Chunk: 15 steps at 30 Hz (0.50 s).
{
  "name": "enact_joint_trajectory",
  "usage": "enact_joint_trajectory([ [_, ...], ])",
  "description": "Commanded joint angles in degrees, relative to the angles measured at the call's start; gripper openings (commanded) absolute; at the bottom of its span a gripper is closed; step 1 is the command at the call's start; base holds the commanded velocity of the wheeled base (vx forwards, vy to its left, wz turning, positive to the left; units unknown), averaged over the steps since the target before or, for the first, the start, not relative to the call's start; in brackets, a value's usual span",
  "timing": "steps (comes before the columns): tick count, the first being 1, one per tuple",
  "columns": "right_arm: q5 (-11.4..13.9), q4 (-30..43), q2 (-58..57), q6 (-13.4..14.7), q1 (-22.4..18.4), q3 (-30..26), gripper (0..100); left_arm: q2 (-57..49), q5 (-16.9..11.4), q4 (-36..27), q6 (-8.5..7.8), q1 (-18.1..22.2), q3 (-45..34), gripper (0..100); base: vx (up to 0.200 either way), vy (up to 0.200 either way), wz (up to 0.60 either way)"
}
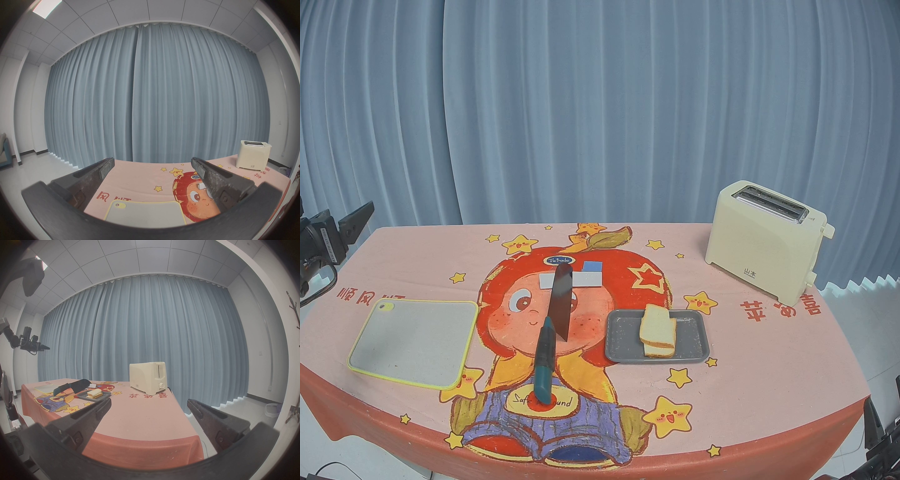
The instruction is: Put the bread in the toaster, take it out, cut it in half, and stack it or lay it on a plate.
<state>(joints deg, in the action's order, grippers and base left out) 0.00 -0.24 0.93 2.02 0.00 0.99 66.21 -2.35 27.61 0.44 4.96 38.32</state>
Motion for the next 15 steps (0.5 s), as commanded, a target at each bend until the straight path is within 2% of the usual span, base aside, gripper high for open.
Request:
enact_joint_trajectory([
  [1, 0.0, 0.0, -0.9, 0.0, 0.0, -1.0, 100, -4.2, -0.6, -0.2, 0.00, 0.0, -0.3, 100, 0.000, 0.000, 0.00],
  [12, 0.0, 0.0, -0.9, 0.0, 0.0, -1.0, 100, -9.0, -0.9, -0.1, 0.00, 0.0, -3.3, 100, 0.000, 0.000, 0.00],
  [15, 0.0, 0.0, -0.9, 0.0, 0.0, -1.0, 100, -12.0, -2.1, -0.1, 0.00, 0.0, -6.1, 100, 0.000, 0.000, 0.00],
])
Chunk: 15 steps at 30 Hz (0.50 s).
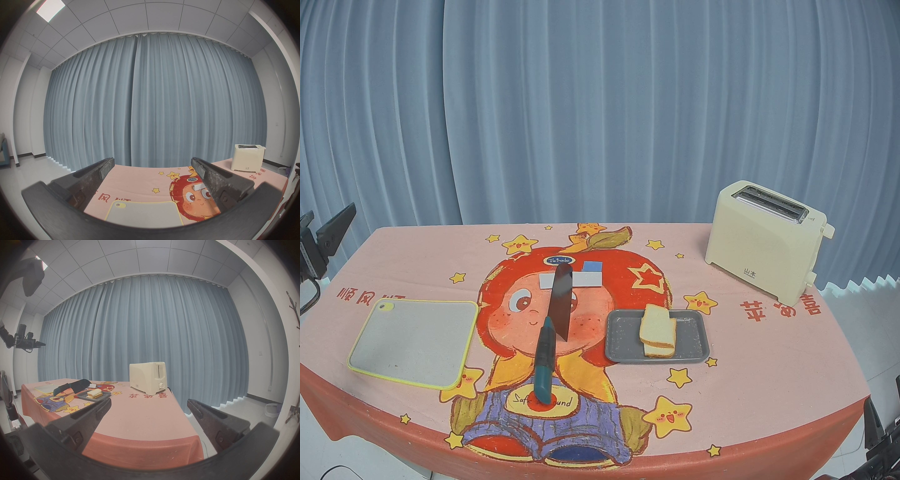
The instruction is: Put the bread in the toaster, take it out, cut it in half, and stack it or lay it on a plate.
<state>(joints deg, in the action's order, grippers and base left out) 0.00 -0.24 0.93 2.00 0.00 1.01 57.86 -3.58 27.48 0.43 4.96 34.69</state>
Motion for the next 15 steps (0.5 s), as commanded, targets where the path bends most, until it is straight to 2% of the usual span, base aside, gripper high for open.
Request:
enact_joint_trajectory([
  [1, 0.0, 0.0, -0.9, 0.0, 0.0, -1.0, 100, -4.2, -1.3, 0.0, 0.01, 0.0, -3.1, 100, 0.000, 0.000, 0.00],
  [15, 0.0, 0.0, -0.9, 0.0, 0.0, -1.0, 100, -14.5, -2.0, -0.2, 0.01, 0.0, -10.6, 100, 0.000, 0.000, 0.00],
])
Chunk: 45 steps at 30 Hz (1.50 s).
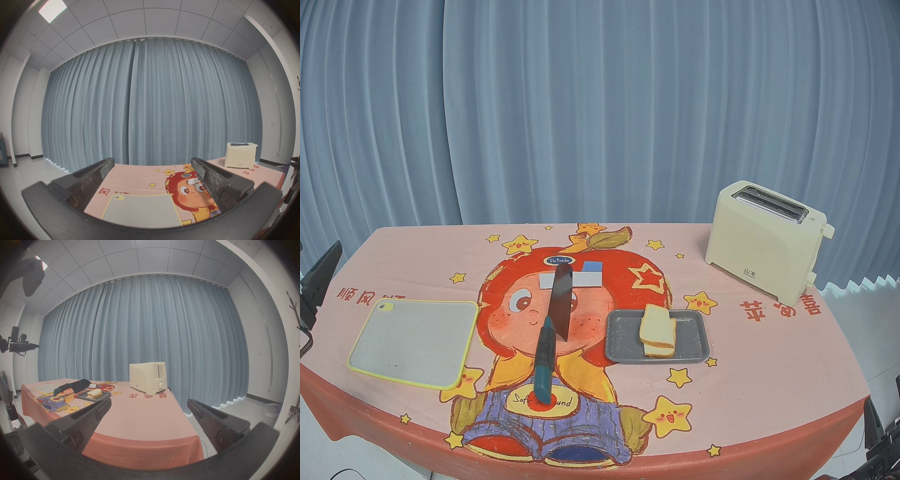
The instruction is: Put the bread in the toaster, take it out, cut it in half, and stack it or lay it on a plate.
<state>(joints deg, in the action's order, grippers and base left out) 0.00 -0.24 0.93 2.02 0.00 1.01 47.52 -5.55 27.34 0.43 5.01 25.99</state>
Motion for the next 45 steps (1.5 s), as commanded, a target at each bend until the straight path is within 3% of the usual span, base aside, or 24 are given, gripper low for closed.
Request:
enact_joint_trajectory([
  [1, 0.0, 0.0, -0.9, 0.0, 0.0, -1.0, 100, -5.2, 0.0, -0.1, 0.01, 0.0, -2.5, 100, 0.000, 0.000, 0.00],
  [9, 0.0, 0.0, -0.9, 0.0, 0.0, -1.0, 100, -13.9, 0.0, -1.5, 0.10, 0.0, -8.6, 100, 0.000, 0.000, 0.00],
  [28, 0.0, 0.0, -0.9, 0.0, 0.0, -1.0, 100, -34.2, 0.0, -22.9, -0.08, 0.0, -11.7, 100, 0.000, 0.000, 0.00],
  [45, 0.0, 0.0, -0.9, 0.0, 0.0, -1.0, 100, -36.8, 0.4, -22.8, -0.16, 0.1, -16.7, 100, 0.000, 0.000, 0.00],
])
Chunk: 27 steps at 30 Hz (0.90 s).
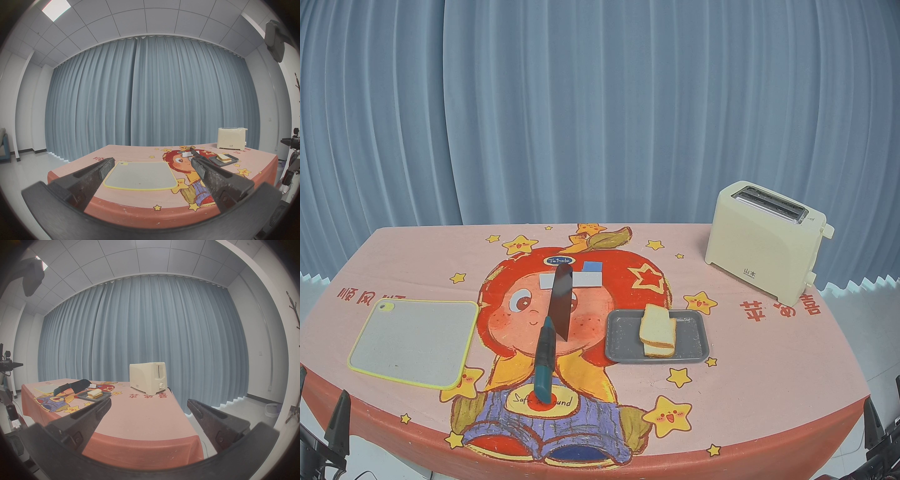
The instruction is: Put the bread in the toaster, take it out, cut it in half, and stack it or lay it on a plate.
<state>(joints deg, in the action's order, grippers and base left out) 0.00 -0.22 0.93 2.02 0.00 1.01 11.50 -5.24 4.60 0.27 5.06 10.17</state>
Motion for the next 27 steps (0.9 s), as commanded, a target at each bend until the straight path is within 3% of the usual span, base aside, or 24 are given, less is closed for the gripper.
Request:
enact_joint_trajectory([
  [1, 0.0, 0.0, -0.9, 0.0, 0.0, -1.0, 100, -1.2, 0.1, 0.0, 0.00, 0.0, -1.7, 100, 0.000, 0.000, 0.00],
  [14, 0.0, 0.0, -0.9, 0.0, 0.0, -1.0, 100, -0.2, 0.0, -0.4, -0.09, 0.0, -5.2, 100, 0.000, 0.000, 0.00],
  [20, 0.0, 0.0, -0.9, 0.0, 0.0, -1.0, 100, 2.6, -0.6, -6.1, -3.96, -0.5, -8.4, 100, 0.000, 0.000, 0.00],
  [27, 0.0, 0.0, -0.9, 0.0, 0.0, -1.0, 100, 4.9, -0.6, -6.6, -4.14, -0.6, -8.3, 100, 0.000, 0.000, 0.00],
])
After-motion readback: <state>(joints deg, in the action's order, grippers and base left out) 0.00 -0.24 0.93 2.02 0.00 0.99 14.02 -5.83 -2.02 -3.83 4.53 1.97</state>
